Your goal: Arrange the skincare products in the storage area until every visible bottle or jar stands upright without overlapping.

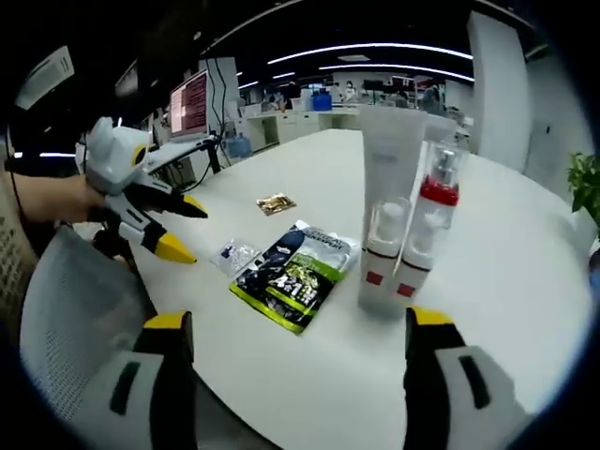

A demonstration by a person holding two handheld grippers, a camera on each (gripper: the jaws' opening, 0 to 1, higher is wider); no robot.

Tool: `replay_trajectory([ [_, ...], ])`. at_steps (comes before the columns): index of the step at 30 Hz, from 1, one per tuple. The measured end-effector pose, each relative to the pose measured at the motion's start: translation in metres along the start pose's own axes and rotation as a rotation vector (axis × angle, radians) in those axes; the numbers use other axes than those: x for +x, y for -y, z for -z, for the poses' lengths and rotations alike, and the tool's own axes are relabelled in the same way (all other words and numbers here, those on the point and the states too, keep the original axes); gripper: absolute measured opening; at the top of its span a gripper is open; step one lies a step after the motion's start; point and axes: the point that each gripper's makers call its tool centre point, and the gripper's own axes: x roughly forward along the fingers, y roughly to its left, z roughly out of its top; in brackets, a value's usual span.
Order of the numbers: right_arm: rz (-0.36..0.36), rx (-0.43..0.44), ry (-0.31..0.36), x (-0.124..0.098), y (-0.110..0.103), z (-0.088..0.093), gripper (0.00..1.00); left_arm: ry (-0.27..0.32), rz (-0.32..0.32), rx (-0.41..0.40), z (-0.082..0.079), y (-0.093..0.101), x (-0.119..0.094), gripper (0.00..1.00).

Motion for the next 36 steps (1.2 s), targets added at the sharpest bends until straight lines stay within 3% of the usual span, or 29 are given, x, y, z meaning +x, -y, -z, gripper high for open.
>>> replay_trajectory([
  [6, 0.031, 0.021, 0.015, -0.017, 0.013, -0.001, 0.96, 0.023, 0.008, -0.025, -0.001, 0.004, -0.012, 0.67],
  [9, 0.042, 0.025, 0.024, -0.023, 0.017, -0.001, 0.98, 0.055, 0.024, -0.075, -0.003, 0.008, -0.017, 0.71],
  [12, 0.053, 0.043, 0.061, -0.03, 0.021, -0.005, 1.0, 0.071, 0.017, -0.102, -0.002, 0.008, -0.024, 0.76],
  [26, 0.077, 0.077, 0.142, -0.045, 0.024, -0.016, 1.0, 0.123, 0.012, -0.112, -0.001, 0.015, -0.047, 0.92],
  [36, 0.071, 0.088, 0.156, -0.045, 0.024, -0.017, 1.0, 0.107, 0.004, -0.107, -0.001, 0.012, -0.047, 0.97],
])
